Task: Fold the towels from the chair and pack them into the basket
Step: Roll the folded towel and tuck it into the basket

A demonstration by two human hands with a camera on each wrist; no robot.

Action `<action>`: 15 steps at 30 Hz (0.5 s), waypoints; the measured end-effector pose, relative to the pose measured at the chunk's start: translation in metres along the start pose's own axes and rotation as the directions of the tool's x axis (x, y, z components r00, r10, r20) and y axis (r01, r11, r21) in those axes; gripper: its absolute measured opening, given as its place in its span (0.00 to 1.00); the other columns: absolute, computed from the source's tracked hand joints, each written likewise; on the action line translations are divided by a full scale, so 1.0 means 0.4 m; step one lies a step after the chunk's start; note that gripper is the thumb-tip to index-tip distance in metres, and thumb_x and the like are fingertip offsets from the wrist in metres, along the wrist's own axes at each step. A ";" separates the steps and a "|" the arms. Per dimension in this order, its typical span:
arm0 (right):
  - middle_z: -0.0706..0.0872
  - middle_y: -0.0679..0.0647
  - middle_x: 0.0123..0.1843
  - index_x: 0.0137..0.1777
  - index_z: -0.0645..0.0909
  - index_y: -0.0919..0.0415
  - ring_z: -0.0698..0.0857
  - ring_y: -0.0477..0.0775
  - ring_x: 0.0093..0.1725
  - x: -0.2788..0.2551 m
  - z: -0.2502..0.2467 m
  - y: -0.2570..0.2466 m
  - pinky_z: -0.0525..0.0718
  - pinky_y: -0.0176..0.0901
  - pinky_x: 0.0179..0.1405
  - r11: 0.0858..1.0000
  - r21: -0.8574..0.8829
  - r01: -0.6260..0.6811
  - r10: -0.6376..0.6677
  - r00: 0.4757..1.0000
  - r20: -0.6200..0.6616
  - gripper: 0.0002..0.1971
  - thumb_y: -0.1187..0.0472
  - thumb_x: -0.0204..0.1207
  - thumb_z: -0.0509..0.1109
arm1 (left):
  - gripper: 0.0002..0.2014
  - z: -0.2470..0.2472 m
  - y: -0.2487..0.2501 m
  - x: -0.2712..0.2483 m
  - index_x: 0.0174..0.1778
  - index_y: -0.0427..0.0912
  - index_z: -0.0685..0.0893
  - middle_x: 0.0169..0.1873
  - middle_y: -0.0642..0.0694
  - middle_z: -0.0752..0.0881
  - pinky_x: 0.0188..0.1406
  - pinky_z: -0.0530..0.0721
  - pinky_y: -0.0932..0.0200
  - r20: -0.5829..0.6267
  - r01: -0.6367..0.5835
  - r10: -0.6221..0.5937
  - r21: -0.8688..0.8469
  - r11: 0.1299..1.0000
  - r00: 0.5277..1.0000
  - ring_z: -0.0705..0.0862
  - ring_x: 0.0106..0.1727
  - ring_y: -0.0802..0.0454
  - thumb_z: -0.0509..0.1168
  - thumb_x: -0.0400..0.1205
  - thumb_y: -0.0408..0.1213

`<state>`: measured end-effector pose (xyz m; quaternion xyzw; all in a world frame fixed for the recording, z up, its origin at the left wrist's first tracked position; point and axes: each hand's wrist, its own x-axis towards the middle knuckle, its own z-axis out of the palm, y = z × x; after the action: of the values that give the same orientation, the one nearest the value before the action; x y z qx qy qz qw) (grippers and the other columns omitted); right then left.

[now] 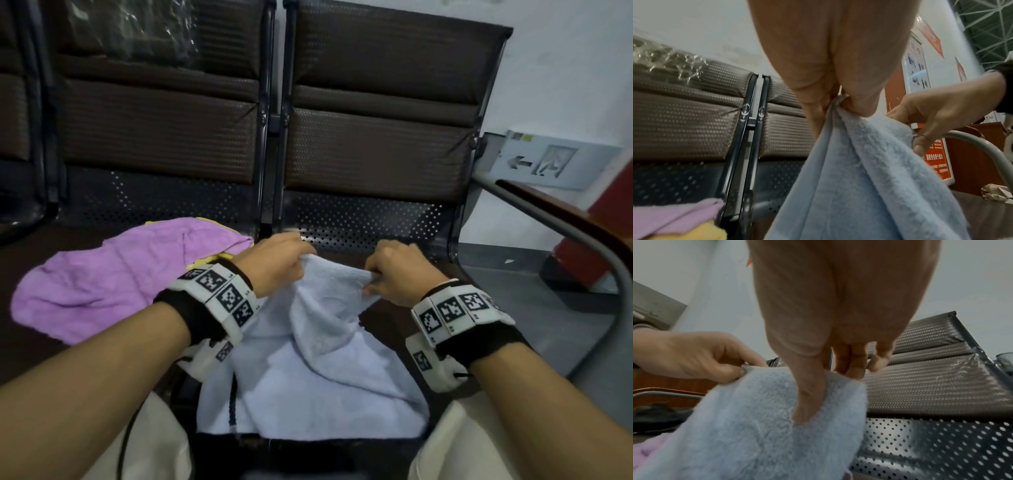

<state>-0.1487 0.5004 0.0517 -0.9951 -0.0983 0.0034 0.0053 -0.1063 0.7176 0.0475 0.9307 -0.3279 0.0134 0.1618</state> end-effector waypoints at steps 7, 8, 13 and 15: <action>0.73 0.42 0.34 0.40 0.67 0.52 0.77 0.56 0.45 -0.092 -0.105 -0.044 0.67 0.48 0.53 0.991 0.116 0.068 -0.055 0.992 -0.118 0.11 0.68 0.74 0.64 | 0.07 -0.067 0.038 -0.064 0.42 0.39 0.82 0.39 0.46 0.81 0.48 0.78 0.50 -0.388 0.008 -0.064 -0.144 0.990 0.920 0.81 0.47 0.42 0.59 0.76 0.30; 0.77 0.45 0.34 0.41 0.71 0.54 0.80 0.58 0.45 -0.096 -0.134 -0.050 0.68 0.45 0.46 0.983 0.164 0.083 -0.053 0.981 -0.185 0.09 0.70 0.72 0.64 | 0.07 -0.085 0.043 -0.071 0.41 0.38 0.82 0.38 0.45 0.82 0.46 0.76 0.53 -0.432 0.000 -0.077 -0.177 0.984 0.899 0.81 0.45 0.43 0.58 0.76 0.30; 0.86 0.44 0.37 0.41 0.84 0.48 0.83 0.44 0.39 -0.105 -0.288 -0.070 0.76 0.35 0.34 0.877 0.445 0.181 0.031 0.903 -0.428 0.08 0.64 0.70 0.68 | 0.07 -0.221 0.074 -0.098 0.40 0.36 0.82 0.28 0.52 0.77 0.35 0.63 0.65 -0.586 -0.038 -0.130 -0.266 0.963 0.800 0.75 0.35 0.52 0.58 0.78 0.28; 0.85 0.40 0.33 0.36 0.83 0.46 0.81 0.39 0.36 -0.104 -0.343 -0.084 0.77 0.33 0.34 0.760 0.584 0.285 0.073 0.855 -0.513 0.09 0.64 0.69 0.68 | 0.07 -0.284 0.083 -0.107 0.39 0.39 0.82 0.27 0.54 0.77 0.34 0.63 0.65 -0.619 -0.059 -0.135 -0.282 0.958 0.774 0.74 0.33 0.55 0.58 0.78 0.29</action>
<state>-0.1951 0.5240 0.1894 -0.8896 -0.1447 -0.2248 0.3703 -0.1510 0.7542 0.1591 0.8449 -0.2338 0.2743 0.3952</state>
